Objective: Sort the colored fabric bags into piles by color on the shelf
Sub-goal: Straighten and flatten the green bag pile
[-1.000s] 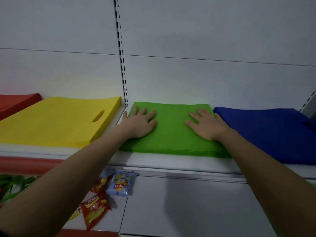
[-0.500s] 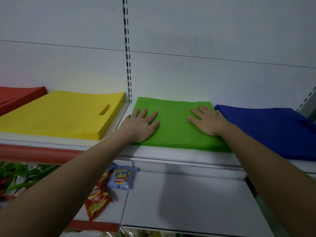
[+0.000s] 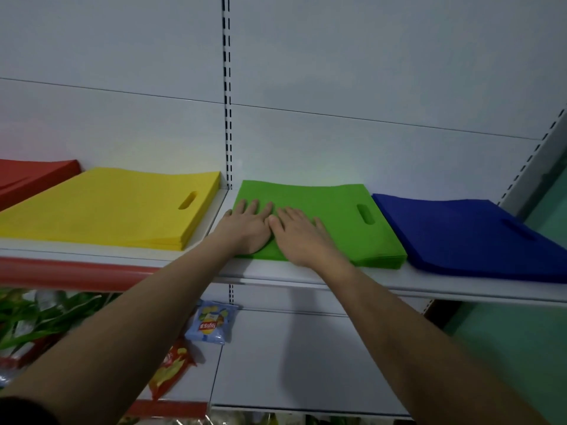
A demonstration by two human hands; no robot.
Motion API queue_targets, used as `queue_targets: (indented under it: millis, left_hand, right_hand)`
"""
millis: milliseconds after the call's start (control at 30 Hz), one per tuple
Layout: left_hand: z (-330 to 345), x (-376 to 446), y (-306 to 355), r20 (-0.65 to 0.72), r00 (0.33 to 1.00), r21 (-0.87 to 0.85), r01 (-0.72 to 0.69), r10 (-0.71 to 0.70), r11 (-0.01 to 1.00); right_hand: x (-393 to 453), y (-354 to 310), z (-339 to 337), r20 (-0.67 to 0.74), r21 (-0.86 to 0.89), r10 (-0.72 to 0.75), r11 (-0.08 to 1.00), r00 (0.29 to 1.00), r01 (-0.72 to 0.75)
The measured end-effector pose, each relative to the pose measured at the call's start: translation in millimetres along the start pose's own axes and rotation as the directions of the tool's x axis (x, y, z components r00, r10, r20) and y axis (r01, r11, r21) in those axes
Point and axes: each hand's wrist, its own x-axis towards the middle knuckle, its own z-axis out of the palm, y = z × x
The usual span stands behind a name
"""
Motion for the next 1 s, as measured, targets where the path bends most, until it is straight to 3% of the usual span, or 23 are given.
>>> queue_targets:
  millis: [167, 500, 767, 867, 933, 1000]
  left_hand:
    - [2.3, 2.2, -1.2, 0.004, 1.000, 0.010, 0.000, 0.000, 1.000]
    - [5.0, 5.6, -4.3, -0.008, 1.000, 0.006, -0.027, 0.027, 1.000]
    - [-7.3, 16.5, -15.9, 0.051, 0.992, -0.006, -0.111, 0.111, 0.994]
    - [-36.9, 9.4, -13.9, -0.131, 0.988, -0.181, -0.104, 0.081, 0.978]
    - [-55.0, -6.8, -11.6, -0.187, 0.970, -0.258, -0.203, 0.158, 0.945]
    - [-59.8, -29.9, -5.3, -0.120, 0.947, -0.152, -0.315, 0.299, 0.937]
  right_hand:
    - [-3.0, 12.3, -8.0, 0.082, -0.029, -0.009, 1.000, 0.997, 0.011]
    - [-30.0, 99.2, -29.2, 0.066, -0.219, 0.101, 0.972, 0.993, -0.084]
    - [-38.4, 121.8, -47.0, 0.069, -0.184, 0.164, 0.972, 0.984, -0.149]
    - [-45.3, 115.8, -70.5, -0.024, -0.100, 0.113, 0.988, 0.993, -0.114]
    - [-55.1, 113.8, -89.5, -0.061, -0.078, 0.004, 0.997, 0.998, -0.009]
    - [-65.7, 114.6, -100.9, 0.077, -0.136, -0.062, 0.988, 0.995, 0.072]
